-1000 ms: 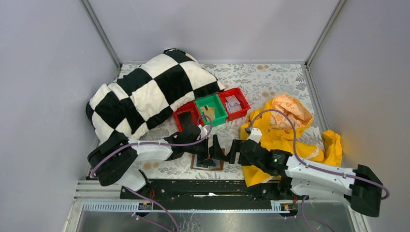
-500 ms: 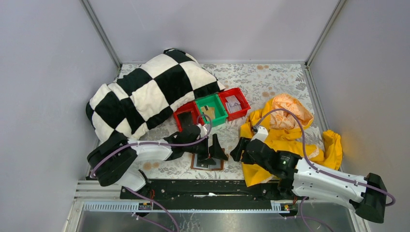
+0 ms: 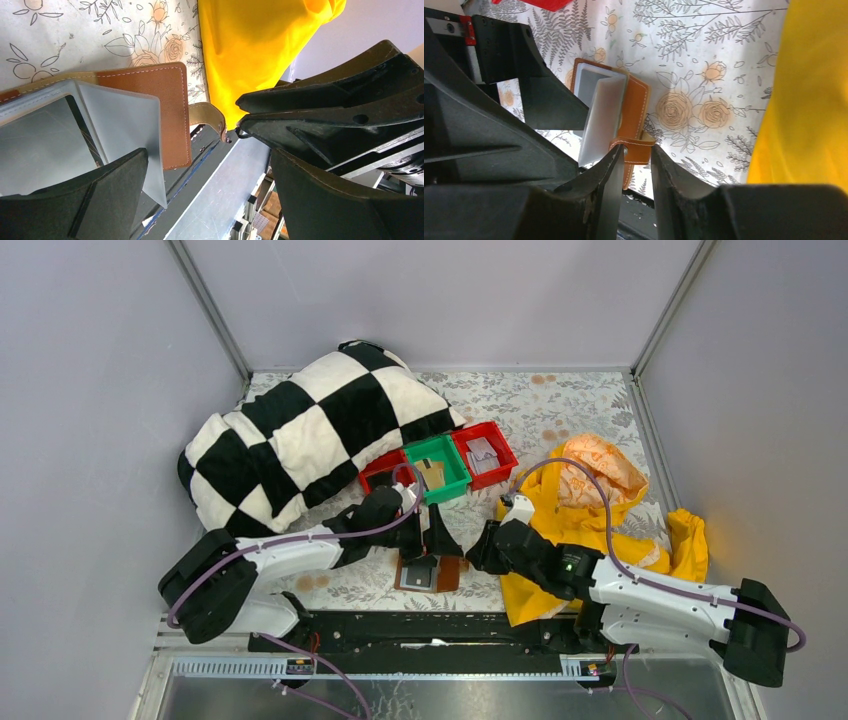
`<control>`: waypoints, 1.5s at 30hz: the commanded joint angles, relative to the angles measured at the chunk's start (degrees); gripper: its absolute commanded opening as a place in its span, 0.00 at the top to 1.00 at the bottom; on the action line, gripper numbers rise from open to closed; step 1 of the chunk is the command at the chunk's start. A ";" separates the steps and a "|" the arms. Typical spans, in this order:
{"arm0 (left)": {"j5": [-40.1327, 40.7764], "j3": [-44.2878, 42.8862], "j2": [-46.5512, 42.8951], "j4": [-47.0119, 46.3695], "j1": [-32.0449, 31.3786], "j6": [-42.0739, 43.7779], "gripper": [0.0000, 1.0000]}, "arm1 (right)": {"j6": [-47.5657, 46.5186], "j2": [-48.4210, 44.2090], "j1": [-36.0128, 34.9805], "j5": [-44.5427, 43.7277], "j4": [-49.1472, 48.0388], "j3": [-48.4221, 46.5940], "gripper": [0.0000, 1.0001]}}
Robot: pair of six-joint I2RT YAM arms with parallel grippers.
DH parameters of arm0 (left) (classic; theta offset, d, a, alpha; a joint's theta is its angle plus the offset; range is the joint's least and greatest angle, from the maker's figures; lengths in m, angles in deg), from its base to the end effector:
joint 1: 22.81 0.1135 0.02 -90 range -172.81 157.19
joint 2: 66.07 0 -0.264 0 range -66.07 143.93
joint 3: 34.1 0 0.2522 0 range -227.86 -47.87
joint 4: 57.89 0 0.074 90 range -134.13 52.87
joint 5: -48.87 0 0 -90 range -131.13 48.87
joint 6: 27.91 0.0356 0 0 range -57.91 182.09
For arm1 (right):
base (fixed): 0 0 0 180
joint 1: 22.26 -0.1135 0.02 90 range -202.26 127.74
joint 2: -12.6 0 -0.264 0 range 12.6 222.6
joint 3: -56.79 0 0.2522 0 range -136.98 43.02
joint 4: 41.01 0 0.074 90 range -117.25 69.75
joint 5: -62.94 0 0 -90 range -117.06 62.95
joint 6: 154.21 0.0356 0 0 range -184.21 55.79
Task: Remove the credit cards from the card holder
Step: Open the card holder at the center of the board.
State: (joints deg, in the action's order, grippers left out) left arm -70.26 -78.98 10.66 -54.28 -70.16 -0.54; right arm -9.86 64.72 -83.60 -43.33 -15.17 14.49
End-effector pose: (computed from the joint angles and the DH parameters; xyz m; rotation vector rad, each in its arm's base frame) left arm 0.1629 -0.2024 0.1764 -0.0005 2.6095 -1.4775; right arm 0.1019 0.1657 0.2158 0.0280 2.2904 0.8189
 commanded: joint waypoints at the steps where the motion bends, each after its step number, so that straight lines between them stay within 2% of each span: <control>1: 0.32 -0.09 -2.12 -0.91 0.45 1.28 0.04 | -0.91 0.79 0.08 1.41 -3.54 -3.14 0.67; 11: -2.29 0.41 1.31 -6.62 0.46 -0.54 0.04 | -0.79 -0.94 0.08 -0.68 -1.54 -3.31 0.66; 24: -2.79 -0.13 11.72 -18.09 0.43 -4.95 0.06 | 1.55 -5.11 0.08 -1.13 2.01 -0.67 0.66; 28: -1.90 -2.02 14.29 -17.38 0.44 -4.42 0.06 | 1.82 -6.35 0.08 -1.37 3.74 -0.10 0.65; 34: 2.05 -4.70 17.85 -11.61 0.46 -3.03 0.06 | 2.00 -7.50 0.08 -0.91 4.15 0.41 0.62; 39: 2.98 -5.10 19.76 -11.17 0.44 -3.20 0.06 | 1.47 -5.82 0.09 1.94 -0.03 0.91 0.62; 45: 3.93 -4.79 18.94 -9.87 0.47 -2.66 0.06 | 1.79 1.13 0.13 8.58 -9.03 2.12 0.63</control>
State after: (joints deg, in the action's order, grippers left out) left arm -67.77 -83.61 29.04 -67.64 -69.79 -3.29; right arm -8.66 62.01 -83.60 -39.74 -16.48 15.50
